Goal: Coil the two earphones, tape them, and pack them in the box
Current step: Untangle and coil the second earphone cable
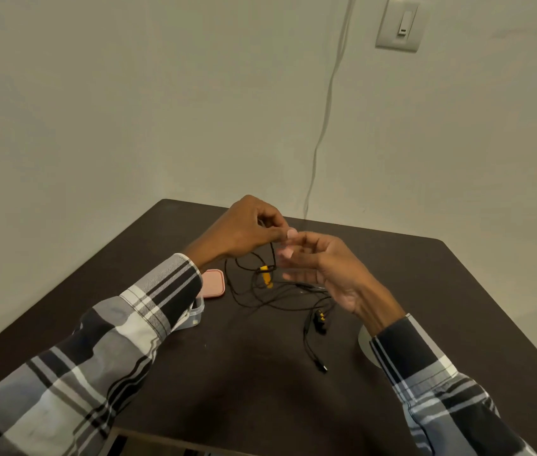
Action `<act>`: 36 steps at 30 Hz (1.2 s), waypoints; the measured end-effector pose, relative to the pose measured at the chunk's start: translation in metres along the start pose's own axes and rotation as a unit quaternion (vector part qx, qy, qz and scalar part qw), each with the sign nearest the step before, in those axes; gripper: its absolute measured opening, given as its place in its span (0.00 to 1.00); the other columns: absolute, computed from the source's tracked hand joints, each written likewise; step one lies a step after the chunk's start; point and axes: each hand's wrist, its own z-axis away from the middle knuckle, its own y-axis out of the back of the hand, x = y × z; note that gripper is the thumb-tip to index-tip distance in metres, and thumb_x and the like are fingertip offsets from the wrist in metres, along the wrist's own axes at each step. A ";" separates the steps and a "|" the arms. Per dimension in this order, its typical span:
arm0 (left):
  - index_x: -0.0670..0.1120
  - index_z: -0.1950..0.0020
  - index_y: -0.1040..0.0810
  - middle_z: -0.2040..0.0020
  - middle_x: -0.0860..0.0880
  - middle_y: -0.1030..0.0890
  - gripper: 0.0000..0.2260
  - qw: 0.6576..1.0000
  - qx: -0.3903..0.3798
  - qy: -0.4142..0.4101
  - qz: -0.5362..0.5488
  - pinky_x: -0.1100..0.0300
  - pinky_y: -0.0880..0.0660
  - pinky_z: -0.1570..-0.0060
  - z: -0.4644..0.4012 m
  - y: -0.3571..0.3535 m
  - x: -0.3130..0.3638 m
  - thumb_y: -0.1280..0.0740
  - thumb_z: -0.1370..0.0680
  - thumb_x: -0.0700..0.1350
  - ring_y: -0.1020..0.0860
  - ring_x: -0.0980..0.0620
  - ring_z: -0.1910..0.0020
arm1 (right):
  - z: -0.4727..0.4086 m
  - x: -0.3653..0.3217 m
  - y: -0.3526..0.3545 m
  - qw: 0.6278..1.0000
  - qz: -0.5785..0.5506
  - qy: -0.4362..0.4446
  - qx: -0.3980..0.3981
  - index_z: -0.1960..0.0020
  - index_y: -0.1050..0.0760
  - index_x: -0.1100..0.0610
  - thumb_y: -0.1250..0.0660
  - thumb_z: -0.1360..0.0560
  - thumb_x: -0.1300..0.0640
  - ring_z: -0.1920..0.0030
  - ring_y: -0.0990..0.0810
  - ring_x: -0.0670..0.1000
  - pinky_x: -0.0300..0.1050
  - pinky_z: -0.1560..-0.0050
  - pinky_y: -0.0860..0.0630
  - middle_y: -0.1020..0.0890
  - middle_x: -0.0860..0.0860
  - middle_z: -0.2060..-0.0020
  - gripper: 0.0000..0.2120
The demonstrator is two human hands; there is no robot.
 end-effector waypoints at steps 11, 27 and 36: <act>0.45 0.54 0.16 0.58 0.49 0.16 0.09 0.997 0.004 -0.009 0.074 0.71 0.28 0.57 0.001 0.006 0.002 0.24 0.28 0.48 0.21 0.59 0.59 | -0.002 0.000 -0.011 0.995 0.037 0.053 0.076 0.53 0.17 0.62 0.27 0.26 0.64 0.62 0.16 0.50 0.39 0.63 0.20 0.15 0.56 0.64 0.03; 0.44 0.34 0.25 0.42 0.43 0.18 0.27 0.934 -0.234 0.187 0.196 0.49 0.17 0.63 0.020 -0.005 -0.011 0.46 0.20 0.62 0.16 0.41 0.50 | 0.005 -0.018 -0.001 0.975 -0.041 0.124 0.179 0.53 0.17 0.58 0.25 0.27 0.57 0.66 0.20 0.48 0.38 0.65 0.22 0.18 0.50 0.66 0.06; 0.43 0.40 0.20 0.52 0.45 0.16 0.12 0.955 -0.213 0.120 0.170 0.62 0.23 0.70 0.021 -0.003 -0.025 0.31 0.22 0.45 0.17 0.49 0.60 | 0.008 -0.027 0.000 0.973 -0.070 0.124 0.180 0.48 0.16 0.56 0.25 0.26 0.54 0.71 0.28 0.45 0.38 0.69 0.27 0.25 0.49 0.70 0.09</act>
